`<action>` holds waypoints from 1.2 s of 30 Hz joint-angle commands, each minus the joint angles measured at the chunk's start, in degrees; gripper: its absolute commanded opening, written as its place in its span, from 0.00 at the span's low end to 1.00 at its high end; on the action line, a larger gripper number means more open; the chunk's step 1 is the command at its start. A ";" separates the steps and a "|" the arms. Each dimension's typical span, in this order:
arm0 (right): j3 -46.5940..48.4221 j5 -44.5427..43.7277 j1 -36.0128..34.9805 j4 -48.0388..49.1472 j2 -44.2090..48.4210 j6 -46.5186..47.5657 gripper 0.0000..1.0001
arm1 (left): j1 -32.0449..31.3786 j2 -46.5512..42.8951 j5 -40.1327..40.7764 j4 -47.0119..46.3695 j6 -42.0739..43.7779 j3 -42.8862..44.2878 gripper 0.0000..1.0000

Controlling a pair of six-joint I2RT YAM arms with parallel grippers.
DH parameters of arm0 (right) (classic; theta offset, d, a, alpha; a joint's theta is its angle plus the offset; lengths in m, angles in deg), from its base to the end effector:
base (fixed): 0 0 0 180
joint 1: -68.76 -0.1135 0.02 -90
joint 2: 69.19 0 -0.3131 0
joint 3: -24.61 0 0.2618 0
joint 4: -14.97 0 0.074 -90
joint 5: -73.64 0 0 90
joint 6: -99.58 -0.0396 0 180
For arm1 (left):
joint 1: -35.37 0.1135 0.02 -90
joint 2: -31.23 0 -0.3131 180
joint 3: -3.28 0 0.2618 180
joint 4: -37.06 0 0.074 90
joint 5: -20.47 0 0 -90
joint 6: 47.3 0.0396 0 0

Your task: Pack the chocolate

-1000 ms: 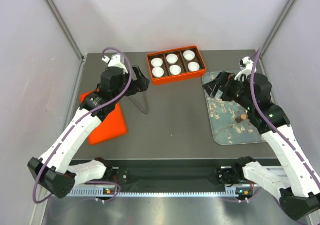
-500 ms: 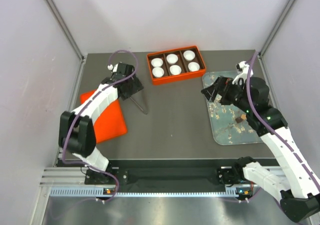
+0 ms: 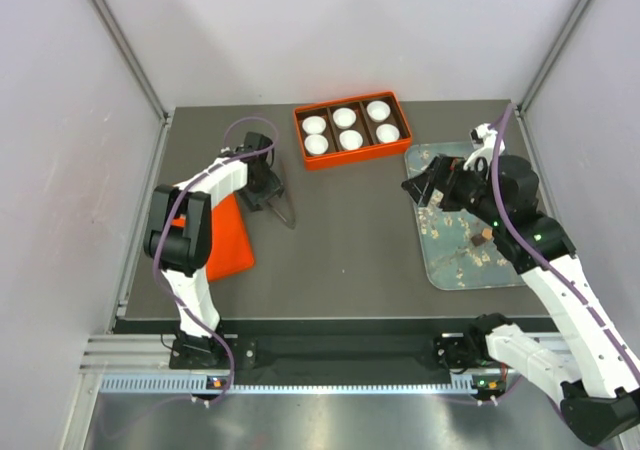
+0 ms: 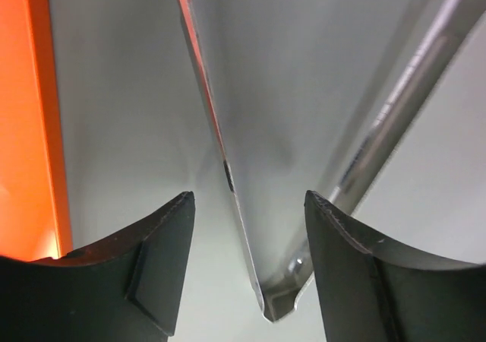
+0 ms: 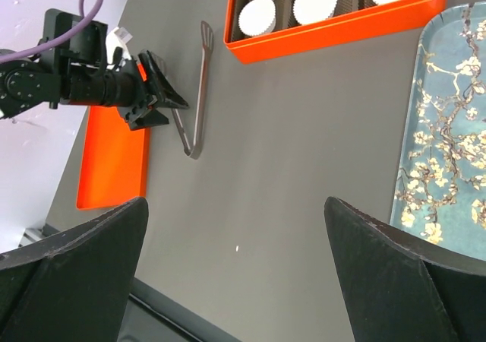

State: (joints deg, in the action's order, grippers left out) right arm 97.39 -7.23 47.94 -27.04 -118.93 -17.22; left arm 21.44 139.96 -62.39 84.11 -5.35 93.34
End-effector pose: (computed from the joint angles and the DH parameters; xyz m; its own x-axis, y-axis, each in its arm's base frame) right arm 0.1525 0.0647 0.4181 -0.4927 0.2889 -0.8209 -0.3014 0.8282 0.4724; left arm 0.4041 -0.0952 0.2229 -0.7322 -0.5787 -0.3591 -0.5315 0.8152 -0.2301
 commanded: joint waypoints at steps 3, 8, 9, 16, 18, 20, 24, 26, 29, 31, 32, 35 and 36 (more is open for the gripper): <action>-0.55 -0.16 0.52 3.00 1.13 1.23 1.00 | 0.05 1.75 1.13 1.27 0.41 2.11 0.61; -0.38 -0.16 0.52 2.56 0.52 0.97 1.00 | 0.05 2.01 -0.81 1.35 1.82 1.94 0.55; -0.29 -0.07 0.52 2.47 0.43 1.05 1.00 | 0.05 2.01 -1.16 1.35 2.08 1.85 0.54; -0.46 0.10 0.52 2.12 0.78 0.35 1.00 | -0.04 1.58 -3.26 1.97 2.88 -0.08 0.39; -0.73 0.10 0.52 2.03 0.96 0.00 1.00 | -0.22 0.87 -4.76 1.97 2.88 -1.23 0.35; -1.16 0.45 0.52 1.86 1.04 -0.26 1.00 | -1.00 -0.17 -6.07 1.97 2.88 -2.28 0.29; -3.00 0.98 0.52 1.86 1.39 -0.09 1.00 | -3.37 -2.38 -8.53 1.88 2.44 -4.13 0.17; -4.15 1.33 0.52 1.77 1.40 0.44 1.00 | -3.82 -3.78 -10.55 1.88 2.17 -5.80 0.09; -5.47 2.47 0.52 1.59 1.66 0.62 1.00 | -5.92 -6.33 -10.48 1.97 1.04 -7.90 0.04; -6.35 3.18 0.52 1.59 1.83 0.27 1.00 | -8.12 -8.26 -11.00 1.71 -0.11 -9.75 0.04; -6.70 3.27 0.52 1.51 2.01 0.09 1.00 | -8.91 -8.88 -11.53 1.36 -0.72 -10.45 0.04; -7.84 3.79 0.52 1.59 2.27 -0.35 1.00 | -13.82 -10.55 -12.85 0.13 -4.32 -12.74 0.03; -8.20 4.14 0.52 1.59 2.36 -0.44 1.00 | -14.97 -11.08 -13.02 -0.22 -5.03 -13.35 0.03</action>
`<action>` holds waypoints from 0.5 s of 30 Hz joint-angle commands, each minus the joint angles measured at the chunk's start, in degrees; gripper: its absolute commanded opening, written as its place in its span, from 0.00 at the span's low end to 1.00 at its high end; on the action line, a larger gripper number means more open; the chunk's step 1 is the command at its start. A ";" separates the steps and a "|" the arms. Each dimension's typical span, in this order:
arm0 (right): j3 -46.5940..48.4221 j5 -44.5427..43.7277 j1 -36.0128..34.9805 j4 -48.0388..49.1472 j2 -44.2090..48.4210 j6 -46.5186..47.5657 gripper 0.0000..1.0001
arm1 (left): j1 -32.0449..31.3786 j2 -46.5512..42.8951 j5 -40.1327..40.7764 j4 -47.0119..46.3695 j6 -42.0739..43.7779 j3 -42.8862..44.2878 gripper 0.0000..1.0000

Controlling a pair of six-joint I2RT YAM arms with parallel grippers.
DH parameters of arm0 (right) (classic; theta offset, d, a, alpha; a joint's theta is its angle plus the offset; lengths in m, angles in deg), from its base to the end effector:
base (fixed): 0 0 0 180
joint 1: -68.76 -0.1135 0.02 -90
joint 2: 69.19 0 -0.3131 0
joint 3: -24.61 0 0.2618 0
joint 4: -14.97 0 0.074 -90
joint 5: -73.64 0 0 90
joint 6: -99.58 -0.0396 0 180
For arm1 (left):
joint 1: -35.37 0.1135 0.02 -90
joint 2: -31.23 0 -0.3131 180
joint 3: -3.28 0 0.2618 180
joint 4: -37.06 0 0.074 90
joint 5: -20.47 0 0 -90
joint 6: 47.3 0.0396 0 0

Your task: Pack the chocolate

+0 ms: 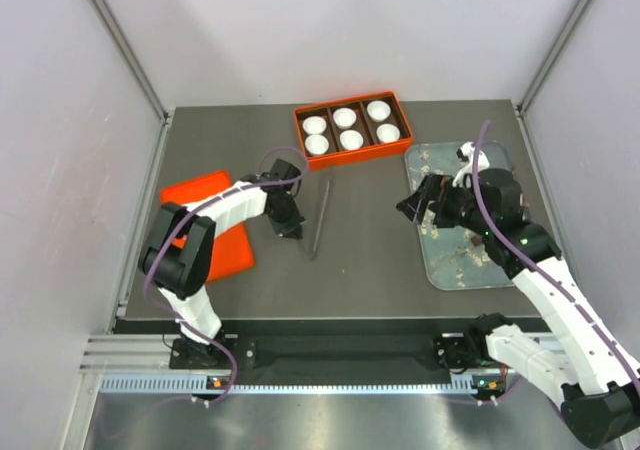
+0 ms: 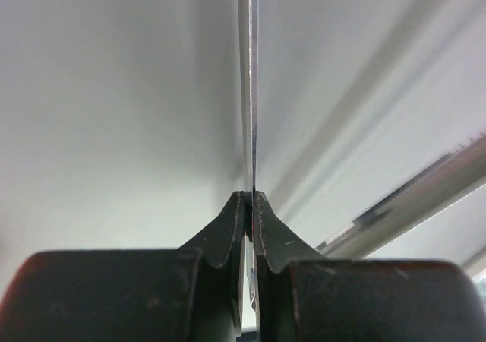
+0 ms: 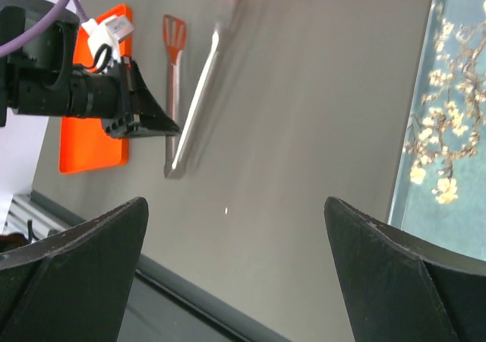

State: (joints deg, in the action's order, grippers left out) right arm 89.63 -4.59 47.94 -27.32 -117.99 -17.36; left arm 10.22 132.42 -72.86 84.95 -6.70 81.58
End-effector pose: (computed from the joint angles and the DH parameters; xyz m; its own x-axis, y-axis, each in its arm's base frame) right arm 0.1527 0.0667 0.3727 -0.6014 0.2458 -0.7602 -0.2768 0.8285 0.4869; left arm 0.3243 -0.1548 0.2116 -0.8915 -0.4188 -0.1726 -0.3616 0.8875 -0.2856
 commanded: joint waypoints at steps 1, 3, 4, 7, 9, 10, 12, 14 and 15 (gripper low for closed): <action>-0.96 1.68 0.52 1.70 1.51 -0.31 1.00 | -4.81 -3.71 -2.47 -0.97 -4.20 -1.86 0.03; -1.67 2.11 0.52 1.09 1.95 -0.66 1.00 | -7.63 -4.24 -1.95 -1.14 -7.09 -3.00 0.03; -1.93 2.29 0.52 1.00 2.12 -0.75 1.00 | -8.59 -4.50 -1.68 -1.32 -7.11 -3.53 0.03; -2.98 2.29 0.60 0.56 3.52 -0.84 1.00 | -11.32 -5.03 -1.06 -3.07 -9.39 -5.38 0.03; -3.51 2.12 0.52 0.39 4.14 -0.92 1.00 | -12.38 -4.25 -1.15 -3.69 -10.36 -5.90 0.03; -3.95 1.94 0.52 0.47 4.76 -1.10 1.00 | -12.56 -3.81 -1.41 -3.87 -10.53 -5.82 0.03; -4.48 1.68 0.52 0.47 5.11 -1.27 1.00 | -13.09 -2.58 -1.50 -3.87 -10.71 -5.21 0.04; -4.92 1.68 0.60 0.21 5.38 -1.45 1.00 | -13.78 -1.96 -1.85 -4.22 -10.88 -4.59 0.11; -5.18 1.50 0.52 -0.05 5.38 -1.45 1.00 | -14.05 -1.35 -2.20 -4.57 -10.71 -3.98 0.17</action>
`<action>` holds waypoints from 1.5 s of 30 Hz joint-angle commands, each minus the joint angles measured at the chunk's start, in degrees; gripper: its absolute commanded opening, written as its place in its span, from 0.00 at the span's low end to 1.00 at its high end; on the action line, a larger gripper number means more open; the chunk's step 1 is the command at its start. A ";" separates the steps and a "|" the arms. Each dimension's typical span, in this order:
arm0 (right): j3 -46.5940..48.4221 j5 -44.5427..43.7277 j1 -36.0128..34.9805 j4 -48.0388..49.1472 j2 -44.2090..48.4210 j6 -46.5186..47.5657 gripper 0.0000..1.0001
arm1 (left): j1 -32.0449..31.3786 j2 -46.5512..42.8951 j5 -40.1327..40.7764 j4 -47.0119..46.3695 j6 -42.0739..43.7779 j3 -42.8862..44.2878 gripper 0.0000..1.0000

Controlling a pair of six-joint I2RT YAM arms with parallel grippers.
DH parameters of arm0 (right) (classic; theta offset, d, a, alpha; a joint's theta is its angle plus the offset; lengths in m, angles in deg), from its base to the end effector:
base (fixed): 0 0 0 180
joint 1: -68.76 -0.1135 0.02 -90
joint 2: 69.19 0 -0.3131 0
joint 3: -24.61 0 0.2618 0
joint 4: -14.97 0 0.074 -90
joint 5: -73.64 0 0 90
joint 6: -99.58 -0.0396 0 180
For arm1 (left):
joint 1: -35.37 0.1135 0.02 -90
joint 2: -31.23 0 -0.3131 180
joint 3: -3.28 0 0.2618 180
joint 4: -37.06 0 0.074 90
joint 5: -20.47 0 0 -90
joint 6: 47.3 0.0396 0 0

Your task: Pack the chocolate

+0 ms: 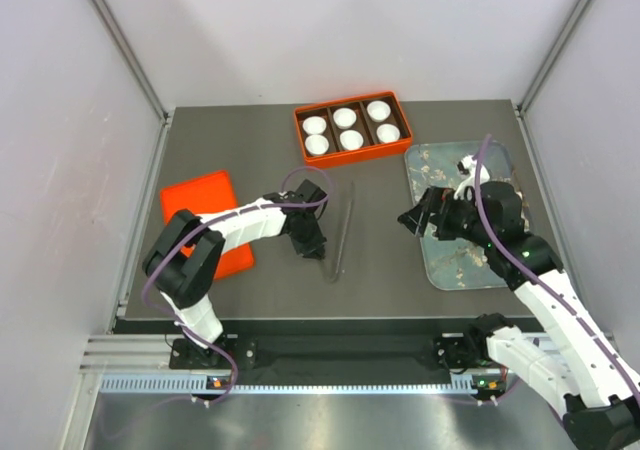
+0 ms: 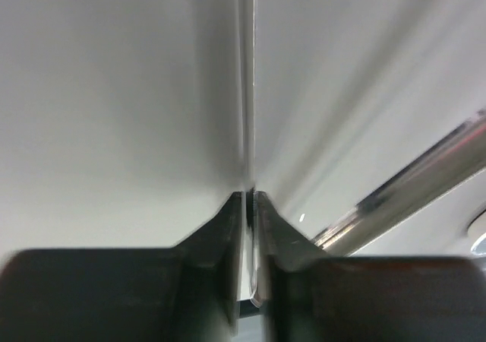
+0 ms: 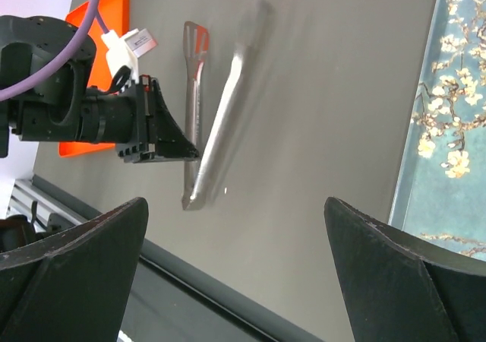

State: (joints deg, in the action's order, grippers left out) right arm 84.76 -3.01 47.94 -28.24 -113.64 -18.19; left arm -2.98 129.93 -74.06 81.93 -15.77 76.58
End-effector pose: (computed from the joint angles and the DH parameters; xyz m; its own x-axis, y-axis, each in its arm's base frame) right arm 0.1354 0.0613 0.3516 -0.6323 0.2445 -0.7351 -0.2742 0.8168 0.5076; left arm 0.2664 -0.2148 0.2039 -0.9311 -0.3468 -0.1132 -0.2948 0.8980 -0.3266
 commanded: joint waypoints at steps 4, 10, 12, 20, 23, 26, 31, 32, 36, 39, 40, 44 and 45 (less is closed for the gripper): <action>-1.10 -0.33 0.43 0.86 1.81 -0.27 1.00 | -1.99 1.68 -0.83 -1.47 -1.73 2.44 0.51; 0.91 -4.99 0.52 -2.55 -0.36 -1.23 1.00 | -2.26 -0.34 -2.23 -1.47 -1.20 4.72 0.71; 1.62 -7.18 0.43 -3.96 -2.13 -1.85 1.00 | -2.26 -2.18 -2.41 -1.47 0.81 7.08 0.83; 2.41 -15.00 -7.29 -1.09 -10.83 -8.17 1.00 | 4.04 -10.53 -1.79 -2.96 16.63 13.34 0.99; 2.32 -19.31 -13.09 1.38 -14.43 -12.04 1.00 | 12.37 -15.19 -6.42 -6.81 18.83 8.52 0.99; 3.29 -22.83 -18.54 4.28 -19.35 -15.03 1.00 | 21.78 -22.55 -13.71 -13.99 19.71 0.09 0.99; 6.19 -26.26 -25.40 9.37 -28.48 -17.75 1.00 | 25.52 -31.88 -12.79 -18.87 25.59 -11.87 0.98; 6.71 -26.44 -26.02 10.08 -29.72 -18.02 1.00 | 25.52 -35.47 -11.91 -19.48 26.22 -14.76 0.98; 10.14 -28.72 -28.92 12.81 -36.65 -18.11 1.00 | 25.60 -43.84 -2.51 -18.63 25.34 -19.01 0.99; 11.63 -29.43 -30.77 15.54 -40.79 -17.93 1.00 | 25.60 -47.36 -2.06 -15.45 27.71 -18.04 0.99; 12.08 -29.25 -31.12 15.98 -41.85 -18.19 1.00 | 25.60 -47.89 -1.01 -12.57 28.59 -17.52 0.99; 13.22 -31.35 -32.18 16.86 -45.72 -19.25 1.00 | 25.60 -49.82 0.40 -7.20 30.62 -15.32 0.98; 13.14 -31.62 -32.35 17.29 -46.77 -19.25 1.00 | 25.60 -50.35 -0.03 -6.83 30.96 -15.32 0.98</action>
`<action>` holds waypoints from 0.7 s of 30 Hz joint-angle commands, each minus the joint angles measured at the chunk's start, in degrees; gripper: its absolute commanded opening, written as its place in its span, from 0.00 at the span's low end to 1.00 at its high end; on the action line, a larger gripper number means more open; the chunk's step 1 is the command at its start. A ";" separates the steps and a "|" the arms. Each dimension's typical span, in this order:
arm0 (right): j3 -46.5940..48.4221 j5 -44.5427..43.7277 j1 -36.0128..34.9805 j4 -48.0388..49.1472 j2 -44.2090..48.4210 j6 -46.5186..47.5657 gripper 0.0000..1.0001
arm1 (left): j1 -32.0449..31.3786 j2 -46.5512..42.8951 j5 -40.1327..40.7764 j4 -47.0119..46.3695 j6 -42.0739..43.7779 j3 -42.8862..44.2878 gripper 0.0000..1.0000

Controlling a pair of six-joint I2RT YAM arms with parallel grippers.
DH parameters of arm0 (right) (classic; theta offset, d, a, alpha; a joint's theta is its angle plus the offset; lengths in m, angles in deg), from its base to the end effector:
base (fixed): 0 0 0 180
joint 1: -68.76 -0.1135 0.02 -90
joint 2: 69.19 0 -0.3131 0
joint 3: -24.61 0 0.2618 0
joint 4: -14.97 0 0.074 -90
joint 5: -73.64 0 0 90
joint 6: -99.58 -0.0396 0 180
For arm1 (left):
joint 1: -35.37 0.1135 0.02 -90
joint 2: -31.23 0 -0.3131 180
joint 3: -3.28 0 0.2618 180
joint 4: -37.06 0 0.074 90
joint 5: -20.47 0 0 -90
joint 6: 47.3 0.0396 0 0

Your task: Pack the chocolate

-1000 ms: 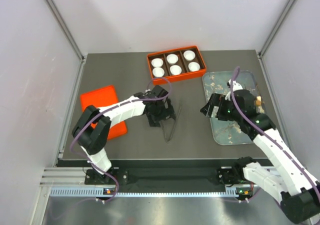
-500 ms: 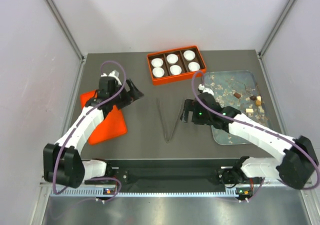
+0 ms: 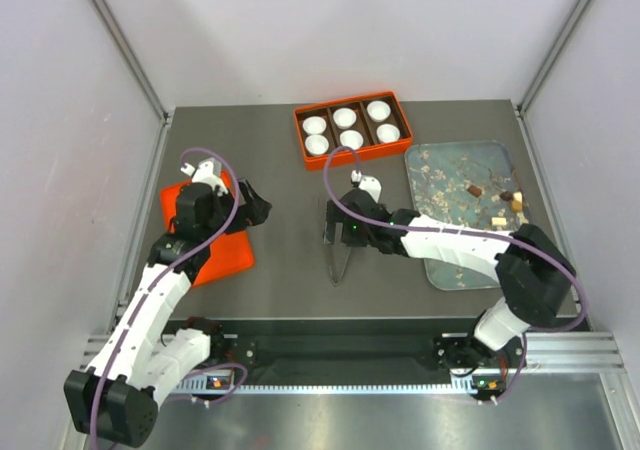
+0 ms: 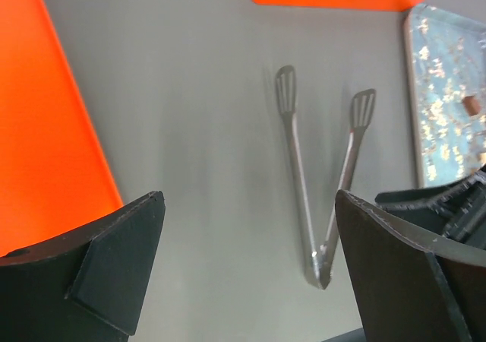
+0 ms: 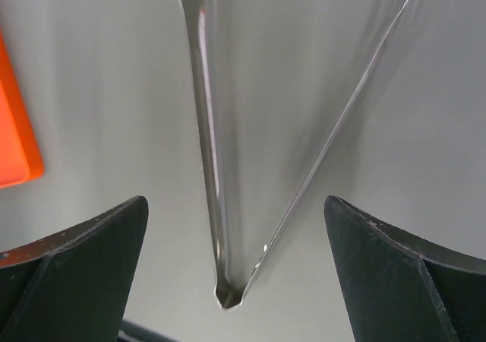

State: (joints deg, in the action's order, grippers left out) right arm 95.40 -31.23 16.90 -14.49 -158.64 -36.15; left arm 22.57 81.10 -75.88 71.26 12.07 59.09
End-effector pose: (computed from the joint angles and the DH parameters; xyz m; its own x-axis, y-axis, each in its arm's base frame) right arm 0.2180 0.2611 0.2592 -0.7895 0.1151 -0.6028 -0.1275 0.9300 0.3446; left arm 0.1730 -0.0438 0.3263 -0.5579 -0.3925 -0.7312 0.0360 0.8688 -0.4938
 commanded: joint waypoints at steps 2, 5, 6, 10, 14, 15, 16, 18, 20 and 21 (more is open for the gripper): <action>2.58 -4.19 -1.76 3.90 -2.92 -1.29 1.00 | 0.05 -3.19 -0.41 4.62 4.61 2.43 0.98; 2.84 -4.90 -2.02 3.82 -5.11 -1.37 1.00 | -0.03 -3.64 -0.34 7.34 6.98 4.18 0.98; 2.76 -5.08 -2.11 3.90 -5.90 -1.46 1.00 | -0.03 -3.72 0.02 7.96 7.60 4.54 0.98; 2.40 -5.60 -2.63 6.27 -7.40 -0.50 1.00 | -0.30 -4.34 2.75 9.20 9.63 4.89 0.98; 2.49 -5.95 -3.34 7.95 -8.90 0.82 1.00 | -0.39 -4.43 1.34 8.23 9.19 3.84 0.98; 2.49 -6.13 -3.51 7.95 -9.60 0.91 1.00 | -0.30 -4.43 1.25 8.23 9.19 3.75 0.98; 2.49 -6.22 -3.52 7.86 -9.95 1.00 1.00 | -0.30 -4.34 1.25 8.40 9.10 3.58 0.98; 2.14 -7.10 -3.69 7.86 -10.74 1.35 1.00 | -0.30 -4.43 1.25 8.58 9.10 3.58 0.98; 1.88 -8.67 -3.78 7.94 -11.36 1.88 1.00 | -0.39 -4.60 1.51 8.67 9.19 3.58 0.98; 1.79 -9.12 -4.04 7.95 -12.06 2.57 1.00 | -0.30 -4.60 1.60 8.67 9.10 3.58 0.98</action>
State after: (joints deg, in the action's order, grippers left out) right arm 95.43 -36.72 14.04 -9.18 -169.42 -35.34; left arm 22.51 77.47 -74.59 80.31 20.22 61.65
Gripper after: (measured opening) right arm 0.996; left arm 0.985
